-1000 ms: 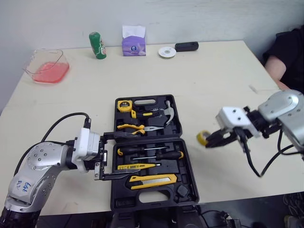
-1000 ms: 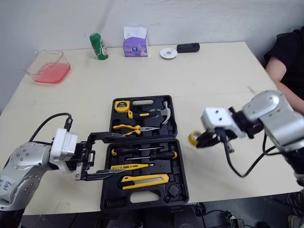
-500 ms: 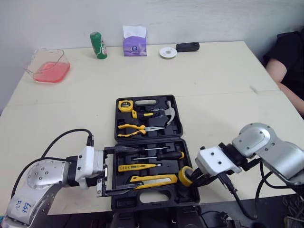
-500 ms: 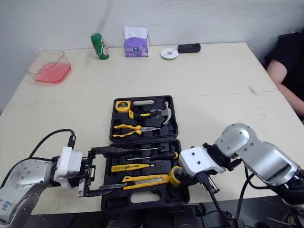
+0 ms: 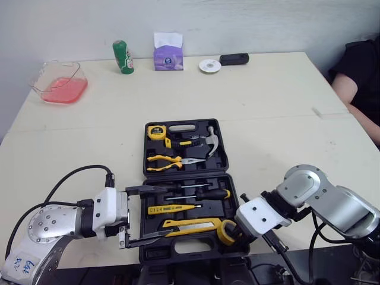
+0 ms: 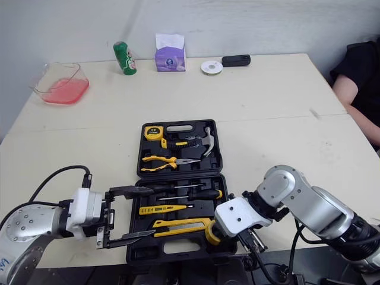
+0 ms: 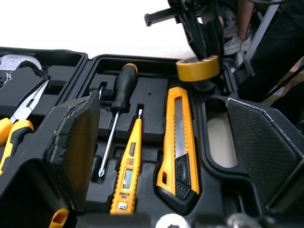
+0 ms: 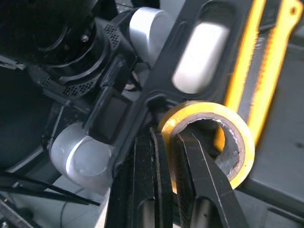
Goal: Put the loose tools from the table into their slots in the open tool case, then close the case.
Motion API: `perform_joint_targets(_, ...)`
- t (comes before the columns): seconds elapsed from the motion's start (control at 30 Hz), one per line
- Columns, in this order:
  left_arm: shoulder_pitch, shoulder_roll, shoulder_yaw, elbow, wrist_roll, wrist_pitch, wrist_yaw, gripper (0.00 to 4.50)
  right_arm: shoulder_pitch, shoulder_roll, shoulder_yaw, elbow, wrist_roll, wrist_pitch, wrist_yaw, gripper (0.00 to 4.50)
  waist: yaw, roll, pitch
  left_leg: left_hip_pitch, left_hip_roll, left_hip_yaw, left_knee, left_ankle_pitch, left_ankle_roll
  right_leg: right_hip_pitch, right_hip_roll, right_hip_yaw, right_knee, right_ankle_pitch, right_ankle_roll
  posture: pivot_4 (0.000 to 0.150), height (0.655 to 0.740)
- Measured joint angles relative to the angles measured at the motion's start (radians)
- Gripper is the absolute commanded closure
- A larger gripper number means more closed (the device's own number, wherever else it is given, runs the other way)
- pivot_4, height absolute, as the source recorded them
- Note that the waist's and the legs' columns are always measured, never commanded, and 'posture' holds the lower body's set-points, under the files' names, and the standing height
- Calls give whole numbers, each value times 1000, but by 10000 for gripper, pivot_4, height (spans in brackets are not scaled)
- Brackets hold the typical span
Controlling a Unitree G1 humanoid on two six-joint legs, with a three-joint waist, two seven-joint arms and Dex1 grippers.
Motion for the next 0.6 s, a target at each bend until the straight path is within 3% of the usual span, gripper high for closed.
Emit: perform_joint_targets(0.6, 15, 3, -5, 27, 11, -5, -12, 0, 12, -12, 25, -8, -55, -2, 20, 44646, 0, -1, -1, 0, 0, 0, 0, 0, 0, 0, 0, 0, 0, 0, 0, 1500, 7400)
